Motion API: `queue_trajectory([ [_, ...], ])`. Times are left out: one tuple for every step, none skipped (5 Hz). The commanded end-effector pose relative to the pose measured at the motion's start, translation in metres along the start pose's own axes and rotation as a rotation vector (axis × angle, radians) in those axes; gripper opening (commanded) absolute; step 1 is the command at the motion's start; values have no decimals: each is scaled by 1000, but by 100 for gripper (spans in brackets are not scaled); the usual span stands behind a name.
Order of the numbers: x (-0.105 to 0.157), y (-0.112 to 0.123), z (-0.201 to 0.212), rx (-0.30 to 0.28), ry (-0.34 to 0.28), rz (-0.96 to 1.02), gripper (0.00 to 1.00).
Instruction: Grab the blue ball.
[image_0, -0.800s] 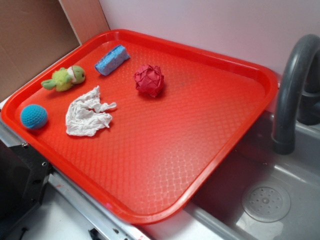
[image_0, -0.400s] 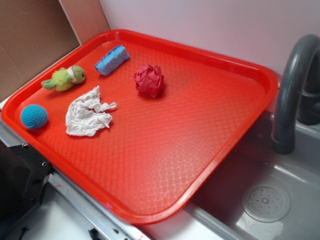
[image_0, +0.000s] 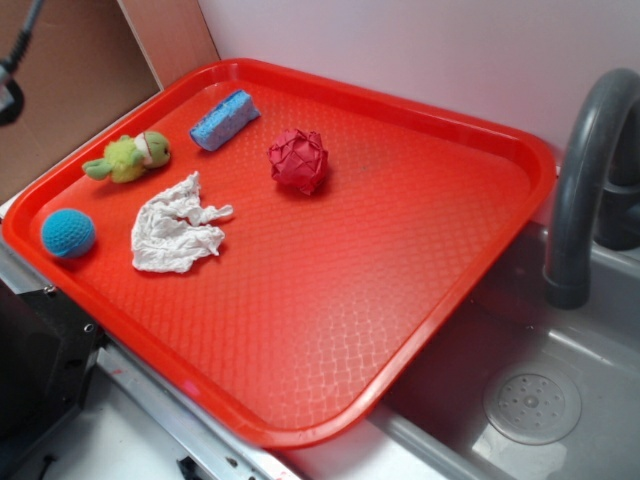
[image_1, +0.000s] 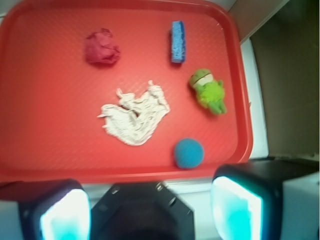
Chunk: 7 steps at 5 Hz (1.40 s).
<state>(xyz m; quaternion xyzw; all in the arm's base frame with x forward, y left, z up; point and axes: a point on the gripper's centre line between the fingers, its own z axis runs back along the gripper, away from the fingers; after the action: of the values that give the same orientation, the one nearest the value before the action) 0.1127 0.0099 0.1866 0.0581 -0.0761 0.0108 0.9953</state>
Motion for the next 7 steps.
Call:
queue_trajectory([
  [0,38,-36,69,-25,-51,100],
  [-4,59,-64,0,33,-35,100],
  [-6,69,-84,-5,63,-27,100],
  [-10,68,-119,-35,125,-52,100],
  [-13,56,-147,-133,172,-89,100],
  [-16,55,-166,-171,209,-99,100],
  [-20,54,-182,-106,264,-96,100],
])
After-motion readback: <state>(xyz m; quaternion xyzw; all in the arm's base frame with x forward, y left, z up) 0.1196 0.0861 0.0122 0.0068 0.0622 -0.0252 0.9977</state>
